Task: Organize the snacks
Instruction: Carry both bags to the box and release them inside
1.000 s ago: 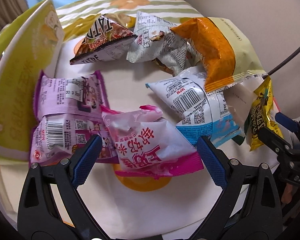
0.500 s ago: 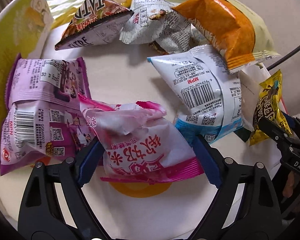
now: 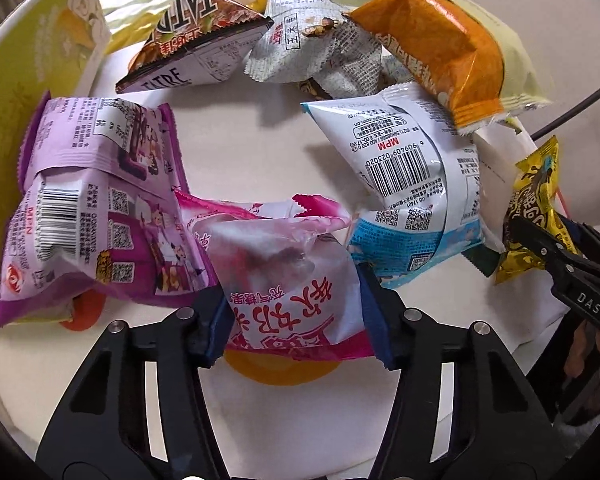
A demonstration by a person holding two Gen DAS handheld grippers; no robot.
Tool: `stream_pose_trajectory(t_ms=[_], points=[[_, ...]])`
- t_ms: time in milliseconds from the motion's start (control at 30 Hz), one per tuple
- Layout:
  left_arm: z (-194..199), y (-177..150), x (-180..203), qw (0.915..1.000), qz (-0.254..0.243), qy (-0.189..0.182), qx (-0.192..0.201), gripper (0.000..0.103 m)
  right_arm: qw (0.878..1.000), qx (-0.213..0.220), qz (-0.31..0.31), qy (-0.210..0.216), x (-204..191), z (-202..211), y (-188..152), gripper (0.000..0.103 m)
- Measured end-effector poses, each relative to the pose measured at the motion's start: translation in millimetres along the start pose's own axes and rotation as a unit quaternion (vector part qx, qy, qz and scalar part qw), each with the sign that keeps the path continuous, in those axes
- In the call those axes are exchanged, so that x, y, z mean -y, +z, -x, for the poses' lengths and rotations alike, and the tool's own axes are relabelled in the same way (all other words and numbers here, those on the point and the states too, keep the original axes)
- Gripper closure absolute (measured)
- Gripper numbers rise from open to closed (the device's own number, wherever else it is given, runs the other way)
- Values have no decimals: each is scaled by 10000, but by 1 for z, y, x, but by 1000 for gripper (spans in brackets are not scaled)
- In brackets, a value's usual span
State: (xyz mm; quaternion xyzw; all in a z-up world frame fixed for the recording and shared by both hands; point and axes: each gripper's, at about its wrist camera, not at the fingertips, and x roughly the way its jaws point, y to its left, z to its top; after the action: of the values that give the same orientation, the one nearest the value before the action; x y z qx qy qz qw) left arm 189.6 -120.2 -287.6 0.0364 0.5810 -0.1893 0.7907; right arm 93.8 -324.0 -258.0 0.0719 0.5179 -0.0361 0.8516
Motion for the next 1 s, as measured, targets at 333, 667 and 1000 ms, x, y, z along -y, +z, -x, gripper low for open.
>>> stream_pose_trajectory(t_ms=[333, 667, 1000], points=[[12, -2, 2, 9999, 112, -102, 75, 52, 9999, 73, 85, -126, -2, 4, -3, 50], [49, -5, -1, 9990, 104, -180, 400, 52, 9992, 377, 4, -134, 0, 35, -7, 57], [96, -3, -2, 9957, 139, -222, 892, 52, 9964, 813, 242, 46, -22, 81, 9, 57]])
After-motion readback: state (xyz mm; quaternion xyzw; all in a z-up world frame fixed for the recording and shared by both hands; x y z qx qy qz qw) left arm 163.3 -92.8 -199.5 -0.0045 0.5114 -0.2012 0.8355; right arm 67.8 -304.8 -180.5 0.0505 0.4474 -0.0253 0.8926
